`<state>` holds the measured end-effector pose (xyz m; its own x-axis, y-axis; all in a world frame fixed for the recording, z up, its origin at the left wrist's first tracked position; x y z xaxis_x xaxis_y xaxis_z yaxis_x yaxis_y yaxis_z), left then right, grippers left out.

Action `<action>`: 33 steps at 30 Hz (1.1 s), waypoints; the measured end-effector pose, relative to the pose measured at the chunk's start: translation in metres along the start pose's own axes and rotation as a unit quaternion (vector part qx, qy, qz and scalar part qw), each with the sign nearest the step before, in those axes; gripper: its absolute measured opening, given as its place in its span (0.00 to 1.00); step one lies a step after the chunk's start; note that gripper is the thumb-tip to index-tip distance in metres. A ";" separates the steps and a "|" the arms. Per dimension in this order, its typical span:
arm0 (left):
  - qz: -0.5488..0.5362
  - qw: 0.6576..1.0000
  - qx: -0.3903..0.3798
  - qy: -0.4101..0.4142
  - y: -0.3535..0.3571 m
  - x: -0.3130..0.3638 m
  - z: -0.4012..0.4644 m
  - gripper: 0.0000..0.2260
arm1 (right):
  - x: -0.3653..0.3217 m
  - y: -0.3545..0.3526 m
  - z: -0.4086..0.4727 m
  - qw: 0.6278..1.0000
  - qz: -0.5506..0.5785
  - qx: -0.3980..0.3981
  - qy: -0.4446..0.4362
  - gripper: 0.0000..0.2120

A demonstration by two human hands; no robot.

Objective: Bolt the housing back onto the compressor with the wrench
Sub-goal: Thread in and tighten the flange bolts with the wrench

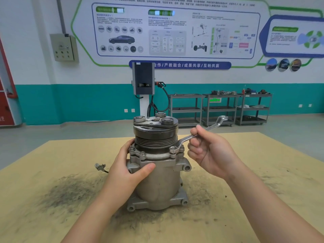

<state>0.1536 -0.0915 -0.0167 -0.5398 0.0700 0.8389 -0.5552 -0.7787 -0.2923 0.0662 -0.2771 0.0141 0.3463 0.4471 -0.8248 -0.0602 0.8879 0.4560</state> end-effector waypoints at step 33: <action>0.002 1.000 -0.008 -0.002 0.000 -0.003 0.000 0.31 | -0.017 -0.005 -0.028 0.986 -0.036 0.126 -0.107 0.16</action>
<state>0.1554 -0.0920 -0.0192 -0.5398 0.0635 0.8394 -0.5628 -0.7687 -0.3038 0.0340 -0.2859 0.0161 0.5325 0.3266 -0.7809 0.1963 0.8498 0.4892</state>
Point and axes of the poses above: each hand's wrist, its own z-axis towards the middle knuckle, its own y-axis out of the palm, x = y × z, the point moved 10 cm from there along z, towards the middle knuckle, and after that the axes turned 13 degrees about -x, right-handed, at the moved point
